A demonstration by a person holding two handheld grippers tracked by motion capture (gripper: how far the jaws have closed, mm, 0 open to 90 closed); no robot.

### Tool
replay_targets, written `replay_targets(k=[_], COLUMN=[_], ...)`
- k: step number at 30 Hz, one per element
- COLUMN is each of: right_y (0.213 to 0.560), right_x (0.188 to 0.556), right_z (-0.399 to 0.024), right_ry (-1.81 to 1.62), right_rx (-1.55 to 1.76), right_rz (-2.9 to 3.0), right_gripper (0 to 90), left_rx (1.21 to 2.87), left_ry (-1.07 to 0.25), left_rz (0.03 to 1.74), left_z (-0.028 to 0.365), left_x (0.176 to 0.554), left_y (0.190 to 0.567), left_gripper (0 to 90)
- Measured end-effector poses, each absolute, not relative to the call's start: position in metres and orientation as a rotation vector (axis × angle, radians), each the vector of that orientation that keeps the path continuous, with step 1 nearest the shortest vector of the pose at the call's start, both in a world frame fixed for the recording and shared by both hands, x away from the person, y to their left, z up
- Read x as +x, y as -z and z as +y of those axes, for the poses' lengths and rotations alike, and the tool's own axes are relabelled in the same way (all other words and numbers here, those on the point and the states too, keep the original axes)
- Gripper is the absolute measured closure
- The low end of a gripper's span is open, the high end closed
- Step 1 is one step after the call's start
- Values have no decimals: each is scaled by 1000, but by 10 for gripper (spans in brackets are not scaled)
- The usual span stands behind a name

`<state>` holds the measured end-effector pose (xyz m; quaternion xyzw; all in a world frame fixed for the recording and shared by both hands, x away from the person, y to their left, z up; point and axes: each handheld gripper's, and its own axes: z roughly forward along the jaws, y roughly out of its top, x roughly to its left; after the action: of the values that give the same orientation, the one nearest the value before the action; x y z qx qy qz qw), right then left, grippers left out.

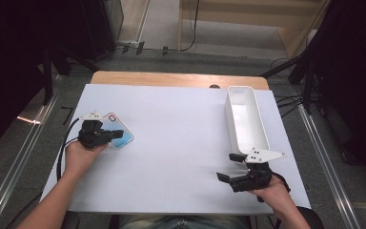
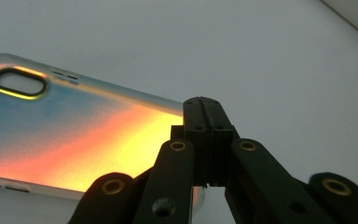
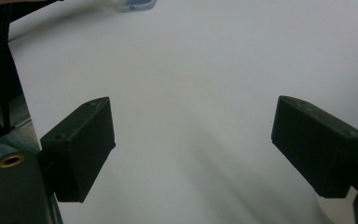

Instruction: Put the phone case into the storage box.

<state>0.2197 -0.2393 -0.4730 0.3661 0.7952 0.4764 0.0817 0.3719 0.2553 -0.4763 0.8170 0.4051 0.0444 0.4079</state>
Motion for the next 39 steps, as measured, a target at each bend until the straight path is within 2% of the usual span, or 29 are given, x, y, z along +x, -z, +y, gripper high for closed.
replay_targets(k=[18,39], right_y=[473,473], right_x=[220,220], right_z=[-239,-239], right_ry=[-1422,-1420], right_rx=[1088,1088], right_rz=[2377,2377], right_gripper=[118,118], left_rx=[2090,2123], left_ry=[-63,-5], left_rz=[1053,990], left_z=[252,235], left_x=[379,374], left_y=[499,500], left_gripper=[892,892])
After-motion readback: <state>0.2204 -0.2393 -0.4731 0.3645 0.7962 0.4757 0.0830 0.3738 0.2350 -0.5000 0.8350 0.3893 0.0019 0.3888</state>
